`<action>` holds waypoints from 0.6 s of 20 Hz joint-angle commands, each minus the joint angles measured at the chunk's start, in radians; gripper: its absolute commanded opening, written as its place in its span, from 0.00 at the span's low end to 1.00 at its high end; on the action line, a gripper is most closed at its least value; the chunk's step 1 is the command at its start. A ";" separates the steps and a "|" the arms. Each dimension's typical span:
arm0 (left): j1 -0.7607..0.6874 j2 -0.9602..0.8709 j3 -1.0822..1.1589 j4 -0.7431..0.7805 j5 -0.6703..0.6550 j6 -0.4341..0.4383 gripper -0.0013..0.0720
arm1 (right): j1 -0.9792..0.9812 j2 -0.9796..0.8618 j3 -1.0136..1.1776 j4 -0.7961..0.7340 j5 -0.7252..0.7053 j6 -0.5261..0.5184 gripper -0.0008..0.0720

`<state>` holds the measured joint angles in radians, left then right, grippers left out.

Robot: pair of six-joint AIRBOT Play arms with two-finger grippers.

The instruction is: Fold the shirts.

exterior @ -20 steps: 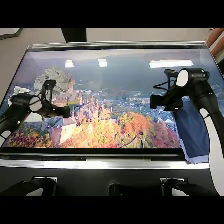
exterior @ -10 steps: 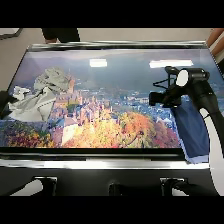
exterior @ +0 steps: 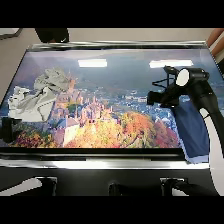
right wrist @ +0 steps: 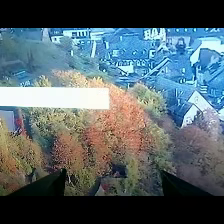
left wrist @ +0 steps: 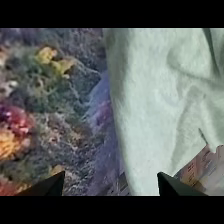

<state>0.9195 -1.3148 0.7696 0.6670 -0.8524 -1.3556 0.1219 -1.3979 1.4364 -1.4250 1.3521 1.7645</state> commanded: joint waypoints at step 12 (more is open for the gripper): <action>-0.237 -0.252 0.109 -0.441 0.279 0.278 0.19 | 0.001 0.000 0.000 0.192 0.087 0.013 0.94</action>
<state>0.7044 -1.5448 0.8433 0.2672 -0.5682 -1.0882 0.1219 -1.3979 1.4364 -1.2930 1.3872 1.7695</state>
